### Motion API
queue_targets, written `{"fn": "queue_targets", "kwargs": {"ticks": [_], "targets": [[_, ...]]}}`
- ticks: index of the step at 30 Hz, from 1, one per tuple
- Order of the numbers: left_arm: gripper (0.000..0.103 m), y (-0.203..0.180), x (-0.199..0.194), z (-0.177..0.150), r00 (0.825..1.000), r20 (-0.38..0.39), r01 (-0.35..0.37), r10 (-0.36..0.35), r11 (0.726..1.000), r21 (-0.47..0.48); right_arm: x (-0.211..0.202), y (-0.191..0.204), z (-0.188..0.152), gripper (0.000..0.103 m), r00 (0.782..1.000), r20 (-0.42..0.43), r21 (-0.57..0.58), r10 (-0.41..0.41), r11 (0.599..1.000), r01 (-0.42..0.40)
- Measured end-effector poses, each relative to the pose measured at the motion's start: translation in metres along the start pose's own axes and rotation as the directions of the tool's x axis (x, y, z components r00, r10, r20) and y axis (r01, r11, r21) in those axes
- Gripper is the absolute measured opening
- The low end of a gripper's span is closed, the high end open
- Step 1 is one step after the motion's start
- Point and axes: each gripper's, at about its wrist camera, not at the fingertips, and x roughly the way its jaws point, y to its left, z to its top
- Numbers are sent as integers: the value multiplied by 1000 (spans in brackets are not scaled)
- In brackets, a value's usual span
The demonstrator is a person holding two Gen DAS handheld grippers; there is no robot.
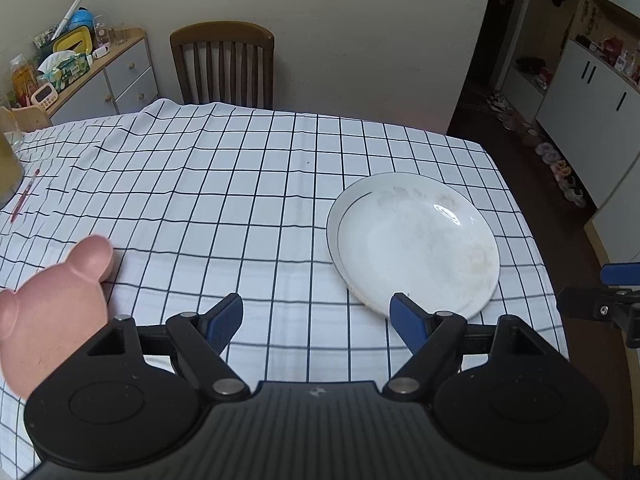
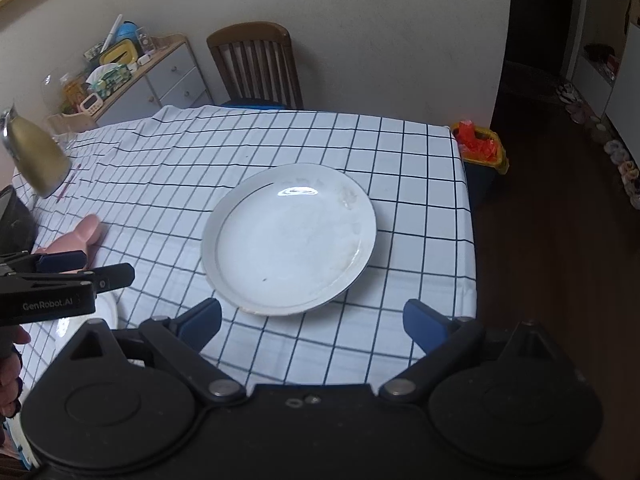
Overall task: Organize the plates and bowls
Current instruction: 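Move both grippers to the rim of the large white plate, then lift the white plate and carry it toward the other white plate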
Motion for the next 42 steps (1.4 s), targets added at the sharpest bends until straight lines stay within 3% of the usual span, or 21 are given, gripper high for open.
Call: {"fn": "queue_targets", "kwargs": {"ticks": [8,23,28,32,33,37,39,42], "targets": [[81,-12,49,19,999,-6,-36,36,999,3,49,-23,20,94,999,-41,6,5,1000,-5],[80,-5,122,42,996,-81,-45,41,998,-53,125,-47,44,72,994,-113,38,-9,999,13],[61,-3,136,42,993,-117,-33,25,997,-73,135,-52,45,55,992,-127,48,-5,999,11],[40,-5,142,41,990,-140,-7,-3,997,-72,141,-56,44,41,990,-143,63,0,998,9],[37,-6,142,41,990,-144,-4,-6,998,-69,141,-57,44,35,989,-145,68,1,998,8],[29,-7,143,41,988,-150,15,-27,997,-79,141,-59,44,26,989,-147,86,11,996,2],[18,-8,144,40,987,-157,20,-31,997,-74,141,-60,45,21,989,-145,94,17,996,-4],[15,-8,144,40,987,-157,24,-34,997,-68,140,-59,45,11,989,-143,101,33,995,-19]]}}
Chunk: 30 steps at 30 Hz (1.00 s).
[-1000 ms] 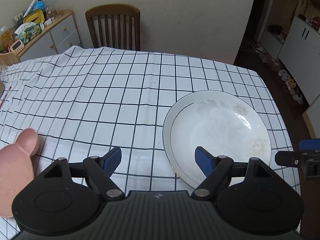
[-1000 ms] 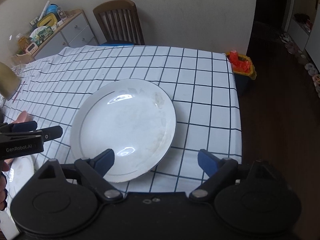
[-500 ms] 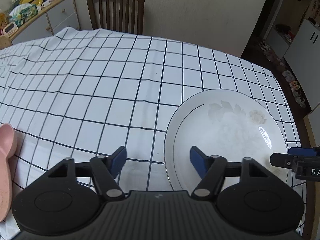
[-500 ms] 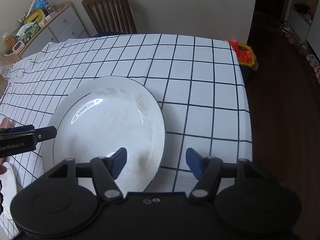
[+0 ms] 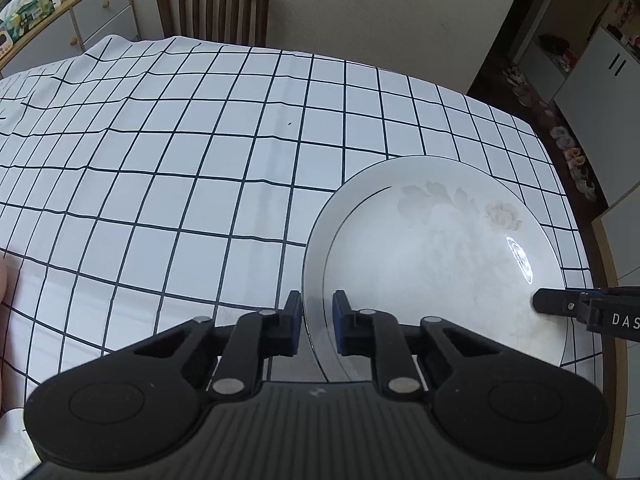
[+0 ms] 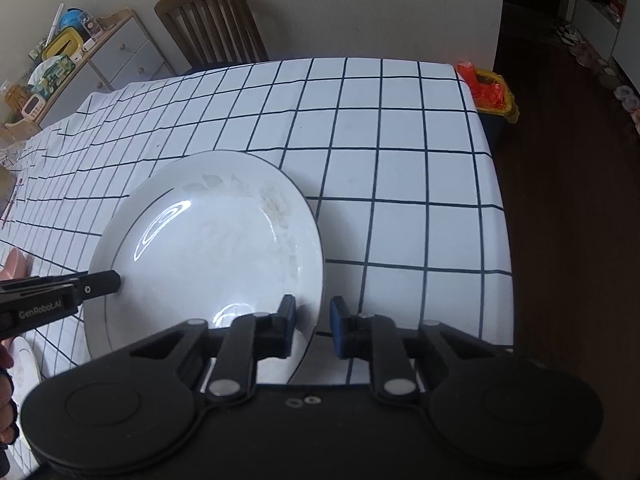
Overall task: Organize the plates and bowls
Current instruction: 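Lift the white plate and carry it toward the other white plate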
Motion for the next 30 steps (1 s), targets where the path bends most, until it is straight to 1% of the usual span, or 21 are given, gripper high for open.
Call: {"fn": "queue_targets", "kwargs": {"ticks": [4,10,14,20,24,30], "targets": [[13,-1,-2,0,1000,-1,-3,3,1000,3,0,2,-1,11,1000,6,4,-5,1000,5],[12,3,-6,-6,1000,5,8,-8,1000,20,-3,-1,-7,10,1000,-7,29,16,999,-16],[12,8,-14,-18,1000,-4,26,-26,1000,9,-8,2,-16,10,999,-29,14,19,1000,-18],[12,12,-30,-41,1000,-15,15,-14,999,34,-20,12,-40,10,998,-50,-21,41,999,-42],[12,17,-43,-60,1000,-31,6,-5,999,35,-28,20,-58,10,996,-68,-38,54,998,-57],[12,25,-58,-84,999,-50,14,-13,1000,25,-41,30,-82,10,995,-82,-51,65,996,-69]]}}
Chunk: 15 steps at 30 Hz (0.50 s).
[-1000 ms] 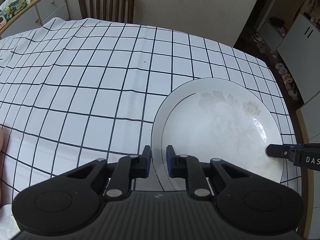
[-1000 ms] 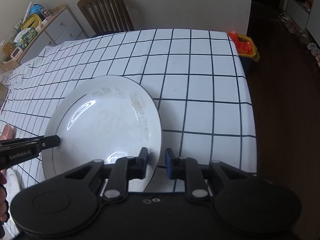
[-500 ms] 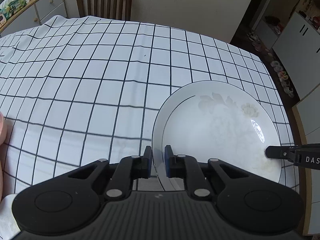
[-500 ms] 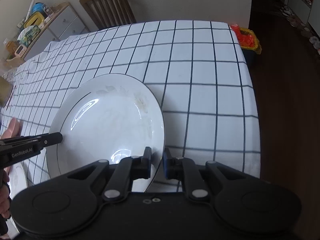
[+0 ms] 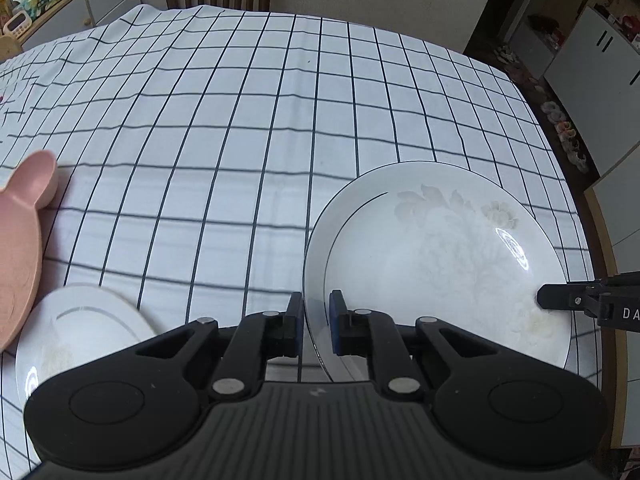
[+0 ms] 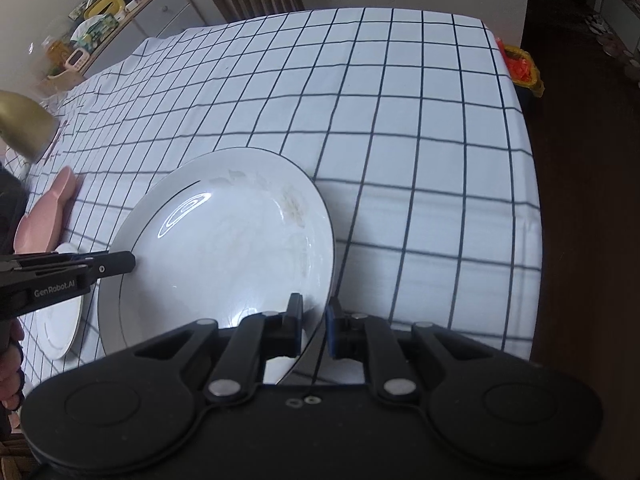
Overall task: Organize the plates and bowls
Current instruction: 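Lift the white plate and carry it toward the other white plate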
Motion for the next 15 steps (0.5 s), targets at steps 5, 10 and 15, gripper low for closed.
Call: {"fn": "queue_targets", "kwargs": {"ticks": [5,10,15], "targets": [[12,2,-8,-19,1000,-2,-1,1,1000,8,-5,7,-20,10,1000,-8,-2,8,1000,-8],[12,4,-12,-35,1000,-5,-7,7,1000,13,-6,13,-37,10,1000,-23,1,8,1000,-8],[12,5,-14,-43,1000,-4,-10,10,1000,10,-7,16,-47,10,1000,-24,-2,12,1000,-12]]}}
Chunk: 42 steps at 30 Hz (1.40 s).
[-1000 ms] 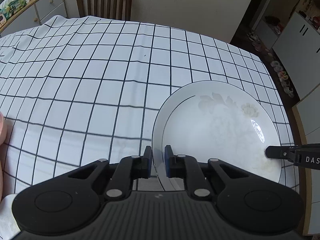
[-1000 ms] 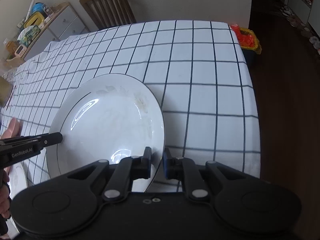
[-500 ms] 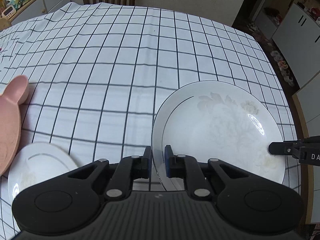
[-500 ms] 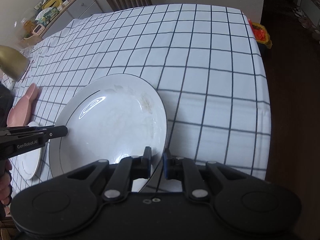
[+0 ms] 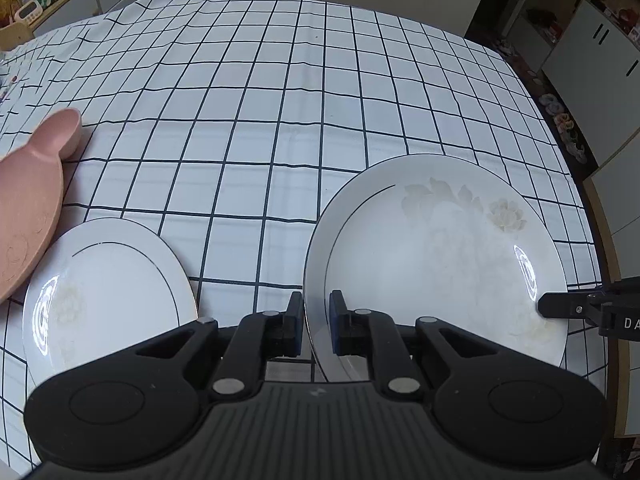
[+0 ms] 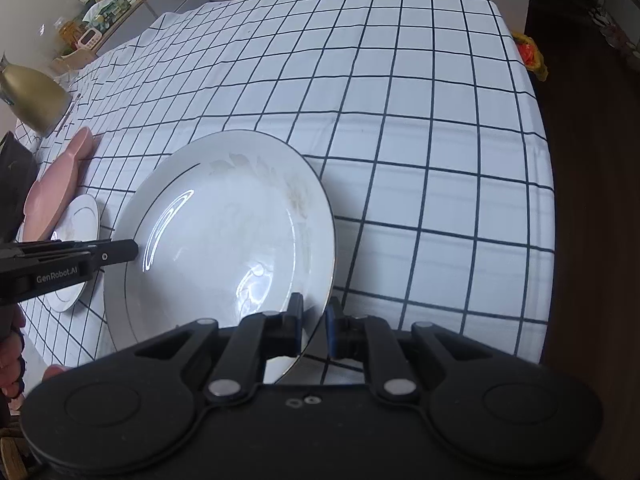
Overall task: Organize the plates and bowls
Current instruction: 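Lift the white plate and carry it toward the other white plate, then lower the white plate onto the cloth and open both grippers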
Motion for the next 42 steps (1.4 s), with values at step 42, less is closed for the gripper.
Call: {"fn": "queue_targets", "kwargs": {"ticks": [42], "targets": [[13,25,-68,-10,995,69,76,-76,997,10,-58,57,-13,43,992,122,-3,-13,1000,13]]}}
